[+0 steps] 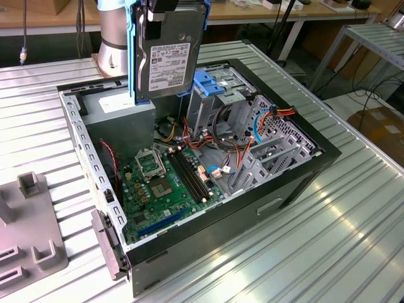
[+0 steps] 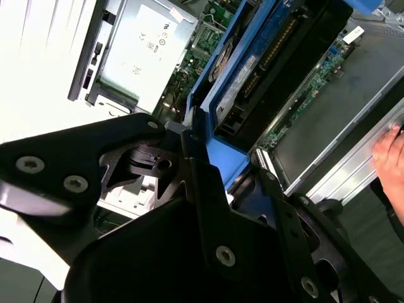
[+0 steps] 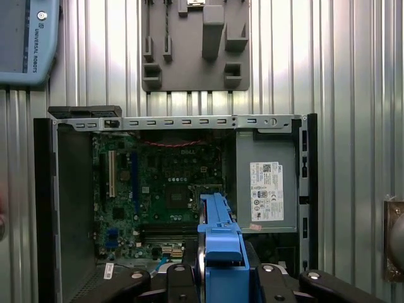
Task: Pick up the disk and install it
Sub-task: 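Insert the disk into the insertion slot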
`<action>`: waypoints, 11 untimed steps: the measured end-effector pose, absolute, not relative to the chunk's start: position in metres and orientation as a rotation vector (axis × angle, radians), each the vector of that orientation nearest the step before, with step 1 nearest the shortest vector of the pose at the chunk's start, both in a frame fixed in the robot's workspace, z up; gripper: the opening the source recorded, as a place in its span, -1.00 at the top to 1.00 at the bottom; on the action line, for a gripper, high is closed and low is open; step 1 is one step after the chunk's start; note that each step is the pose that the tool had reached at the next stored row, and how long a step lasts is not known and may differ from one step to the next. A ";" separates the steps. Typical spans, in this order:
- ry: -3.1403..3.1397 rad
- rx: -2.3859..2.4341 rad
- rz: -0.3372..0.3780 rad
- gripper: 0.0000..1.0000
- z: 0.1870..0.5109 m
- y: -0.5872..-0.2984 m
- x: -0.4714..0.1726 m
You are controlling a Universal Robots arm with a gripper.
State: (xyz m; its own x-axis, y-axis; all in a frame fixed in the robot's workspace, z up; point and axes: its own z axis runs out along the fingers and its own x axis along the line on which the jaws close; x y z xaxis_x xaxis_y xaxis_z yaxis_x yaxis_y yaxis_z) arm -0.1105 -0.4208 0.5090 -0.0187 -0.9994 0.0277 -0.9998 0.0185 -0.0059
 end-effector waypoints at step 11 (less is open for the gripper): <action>-2.231 2.190 0.037 0.26 0.509 -0.425 -0.110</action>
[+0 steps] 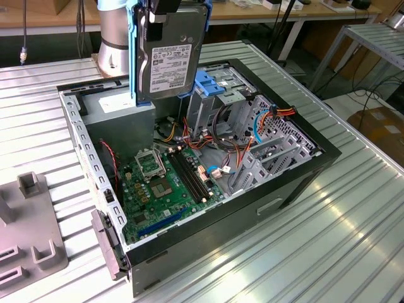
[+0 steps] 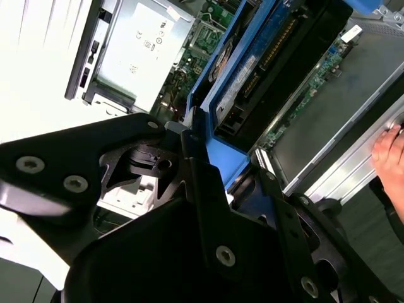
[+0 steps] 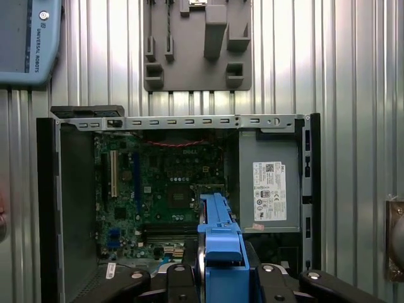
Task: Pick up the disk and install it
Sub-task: 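Insert the disk into the insertion slot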
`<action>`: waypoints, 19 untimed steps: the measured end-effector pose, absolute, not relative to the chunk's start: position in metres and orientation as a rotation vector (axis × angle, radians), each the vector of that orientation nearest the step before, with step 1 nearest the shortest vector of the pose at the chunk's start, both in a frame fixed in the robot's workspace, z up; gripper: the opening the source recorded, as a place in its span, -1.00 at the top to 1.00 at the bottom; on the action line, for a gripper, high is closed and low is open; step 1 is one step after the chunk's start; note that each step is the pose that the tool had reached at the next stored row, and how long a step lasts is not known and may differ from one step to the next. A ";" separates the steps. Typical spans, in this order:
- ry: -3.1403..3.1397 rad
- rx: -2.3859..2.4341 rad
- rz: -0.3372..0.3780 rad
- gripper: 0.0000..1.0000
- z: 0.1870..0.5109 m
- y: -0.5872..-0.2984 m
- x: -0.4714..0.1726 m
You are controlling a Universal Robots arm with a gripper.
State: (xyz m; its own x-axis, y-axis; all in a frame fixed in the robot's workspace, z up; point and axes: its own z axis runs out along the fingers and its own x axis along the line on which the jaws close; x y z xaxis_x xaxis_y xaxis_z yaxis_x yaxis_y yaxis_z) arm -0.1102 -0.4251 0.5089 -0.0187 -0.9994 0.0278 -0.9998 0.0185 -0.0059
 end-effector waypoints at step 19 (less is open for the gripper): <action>-2.231 2.189 0.037 0.26 0.508 -0.445 -0.107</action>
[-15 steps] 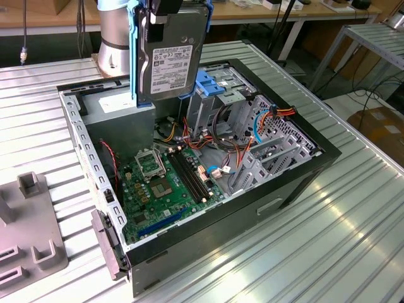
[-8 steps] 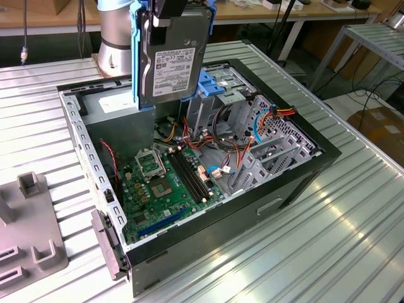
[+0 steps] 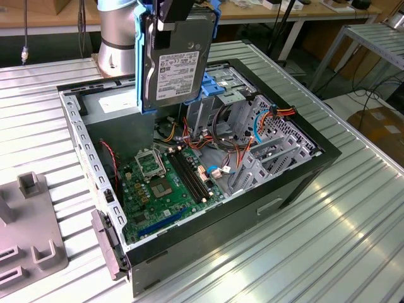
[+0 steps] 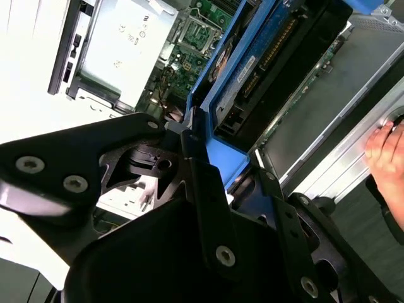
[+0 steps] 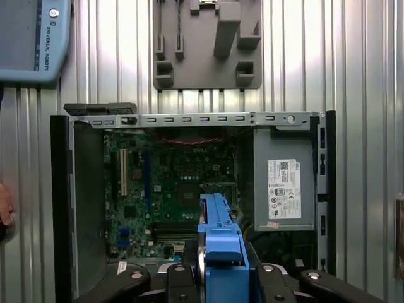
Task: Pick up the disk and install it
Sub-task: 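Insert the disk into the insertion slot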
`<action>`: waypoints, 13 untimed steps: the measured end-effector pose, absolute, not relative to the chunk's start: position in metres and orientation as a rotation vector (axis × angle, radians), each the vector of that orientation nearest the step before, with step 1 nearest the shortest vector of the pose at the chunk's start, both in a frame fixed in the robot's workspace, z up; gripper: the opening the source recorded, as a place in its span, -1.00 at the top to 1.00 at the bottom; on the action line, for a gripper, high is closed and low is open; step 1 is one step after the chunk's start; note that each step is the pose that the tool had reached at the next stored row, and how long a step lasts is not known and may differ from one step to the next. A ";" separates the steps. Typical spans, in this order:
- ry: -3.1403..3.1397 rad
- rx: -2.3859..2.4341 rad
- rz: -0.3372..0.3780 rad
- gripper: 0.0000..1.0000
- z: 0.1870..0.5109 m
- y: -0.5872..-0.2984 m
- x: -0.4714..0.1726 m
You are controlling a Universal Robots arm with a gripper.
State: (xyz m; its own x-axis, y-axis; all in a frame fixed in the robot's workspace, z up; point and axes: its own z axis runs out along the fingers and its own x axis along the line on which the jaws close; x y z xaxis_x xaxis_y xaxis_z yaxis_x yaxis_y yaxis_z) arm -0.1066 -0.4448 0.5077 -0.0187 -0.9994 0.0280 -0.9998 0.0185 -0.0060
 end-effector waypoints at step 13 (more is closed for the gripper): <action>-2.230 2.189 0.038 0.26 0.505 -0.460 -0.100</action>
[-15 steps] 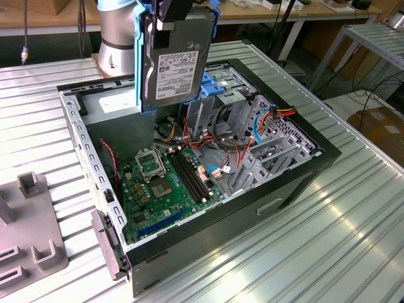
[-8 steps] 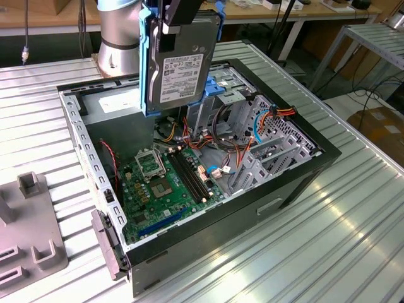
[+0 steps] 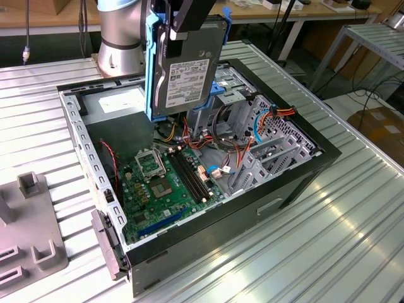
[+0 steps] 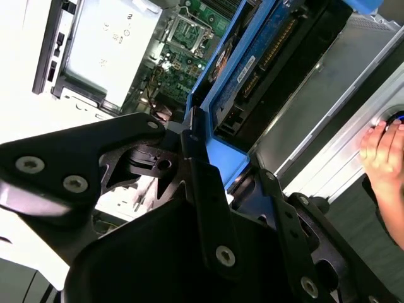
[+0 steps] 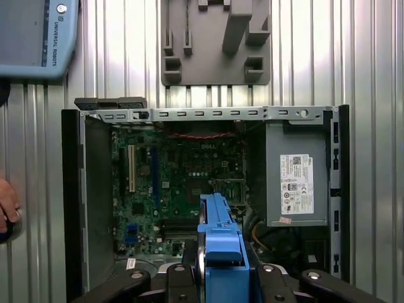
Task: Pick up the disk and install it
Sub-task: 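Insert the disk into the insertion slot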
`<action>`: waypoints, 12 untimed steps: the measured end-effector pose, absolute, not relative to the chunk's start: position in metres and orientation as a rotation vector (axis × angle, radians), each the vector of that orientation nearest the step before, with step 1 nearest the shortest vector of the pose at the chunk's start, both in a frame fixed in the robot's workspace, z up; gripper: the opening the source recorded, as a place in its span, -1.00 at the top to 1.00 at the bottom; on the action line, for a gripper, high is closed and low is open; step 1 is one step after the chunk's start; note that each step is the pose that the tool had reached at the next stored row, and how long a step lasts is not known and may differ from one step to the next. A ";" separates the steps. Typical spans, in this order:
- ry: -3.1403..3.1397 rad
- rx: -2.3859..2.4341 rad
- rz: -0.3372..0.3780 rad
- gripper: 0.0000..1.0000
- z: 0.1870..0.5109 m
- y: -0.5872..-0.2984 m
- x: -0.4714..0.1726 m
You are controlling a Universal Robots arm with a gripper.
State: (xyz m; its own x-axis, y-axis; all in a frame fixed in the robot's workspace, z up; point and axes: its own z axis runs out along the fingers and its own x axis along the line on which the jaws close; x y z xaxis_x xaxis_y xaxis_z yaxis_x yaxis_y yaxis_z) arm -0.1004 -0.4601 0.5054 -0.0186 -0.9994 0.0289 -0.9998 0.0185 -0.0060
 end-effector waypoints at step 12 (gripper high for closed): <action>-2.230 2.189 0.038 0.26 0.505 -0.461 -0.100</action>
